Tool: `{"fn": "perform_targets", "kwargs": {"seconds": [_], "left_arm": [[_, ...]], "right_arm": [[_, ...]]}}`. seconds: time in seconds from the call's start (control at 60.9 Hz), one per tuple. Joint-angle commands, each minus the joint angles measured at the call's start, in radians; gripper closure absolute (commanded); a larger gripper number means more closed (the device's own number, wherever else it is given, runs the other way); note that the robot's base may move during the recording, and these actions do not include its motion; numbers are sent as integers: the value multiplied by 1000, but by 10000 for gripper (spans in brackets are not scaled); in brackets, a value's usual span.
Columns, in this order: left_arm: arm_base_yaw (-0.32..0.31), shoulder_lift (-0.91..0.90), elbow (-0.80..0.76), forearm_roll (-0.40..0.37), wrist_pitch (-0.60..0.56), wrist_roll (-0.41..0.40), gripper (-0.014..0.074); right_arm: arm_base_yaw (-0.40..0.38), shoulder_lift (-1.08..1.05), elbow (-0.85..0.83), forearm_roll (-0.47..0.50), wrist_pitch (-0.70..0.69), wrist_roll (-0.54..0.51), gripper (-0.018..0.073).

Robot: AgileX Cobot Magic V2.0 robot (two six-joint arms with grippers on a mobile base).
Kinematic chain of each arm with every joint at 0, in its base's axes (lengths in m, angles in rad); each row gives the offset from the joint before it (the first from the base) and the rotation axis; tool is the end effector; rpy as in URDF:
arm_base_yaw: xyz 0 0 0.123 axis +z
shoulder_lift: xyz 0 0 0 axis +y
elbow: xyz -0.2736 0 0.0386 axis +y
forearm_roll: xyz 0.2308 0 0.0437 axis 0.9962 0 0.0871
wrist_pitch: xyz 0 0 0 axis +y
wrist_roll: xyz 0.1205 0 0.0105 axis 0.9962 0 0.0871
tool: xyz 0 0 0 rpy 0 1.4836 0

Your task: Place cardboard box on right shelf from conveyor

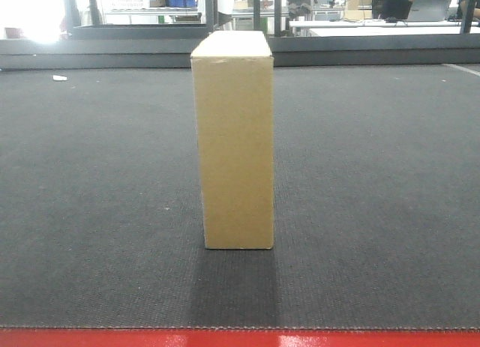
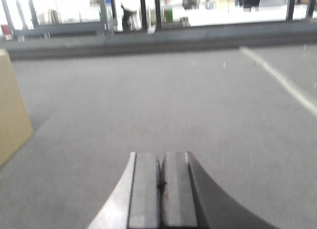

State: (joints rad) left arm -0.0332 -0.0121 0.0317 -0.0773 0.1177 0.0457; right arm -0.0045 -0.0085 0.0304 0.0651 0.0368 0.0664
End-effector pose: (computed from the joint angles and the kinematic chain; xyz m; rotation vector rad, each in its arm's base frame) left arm 0.0783 -0.0037 0.1914 0.0087 1.6208 -0.0569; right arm 0.0787 -0.0001 0.2013 0.1029 1.5397 0.1026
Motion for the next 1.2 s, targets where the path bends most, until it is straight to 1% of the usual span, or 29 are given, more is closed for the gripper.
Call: {"fn": "perform_targets", "kwargs": {"seconds": [0.0,0.164,0.296,0.361,0.427,0.542,0.591,0.64,0.69,0.821,0.985,1.084,1.182], "left_arm": [[4,-15,8,-6,-85,0,713],[4,-15,8,-6,-85,0,713],[4,-15,8,-6,-85,0,712],[4,-15,8,-6,-85,0,713],[4,-15,8,-6,-85,0,713],[4,-15,8,-6,-85,0,713],[4,-15,8,-6,-85,0,713],[4,-15,8,-6,-85,0,713],[4,-15,8,-6,-85,0,713],[4,-15,8,-6,-85,0,712],[4,-15,8,-6,-85,0,713],[4,-15,8,-6,-85,0,712],[4,-15,8,-6,-85,0,713]], "right_arm": [[1,-20,-36,5,-97,-6,510],[1,8,-195,4,-9,-6,510],[1,138,-372,4,55,-6,510],[1,227,-470,4,100,-6,493],[6,323,-568,4,148,-6,419],[40,488,-716,2,209,-6,196],[73,570,-772,2,229,-6,85],[110,642,-833,2,249,-6,-2],[153,717,-886,1,273,-6,-71],[280,918,-1035,-16,344,-6,-62],[484,1161,-1234,-16,463,8,-62],[578,1298,-1373,-26,547,69,-62],[639,1419,-1517,-72,657,181,-62]]}}
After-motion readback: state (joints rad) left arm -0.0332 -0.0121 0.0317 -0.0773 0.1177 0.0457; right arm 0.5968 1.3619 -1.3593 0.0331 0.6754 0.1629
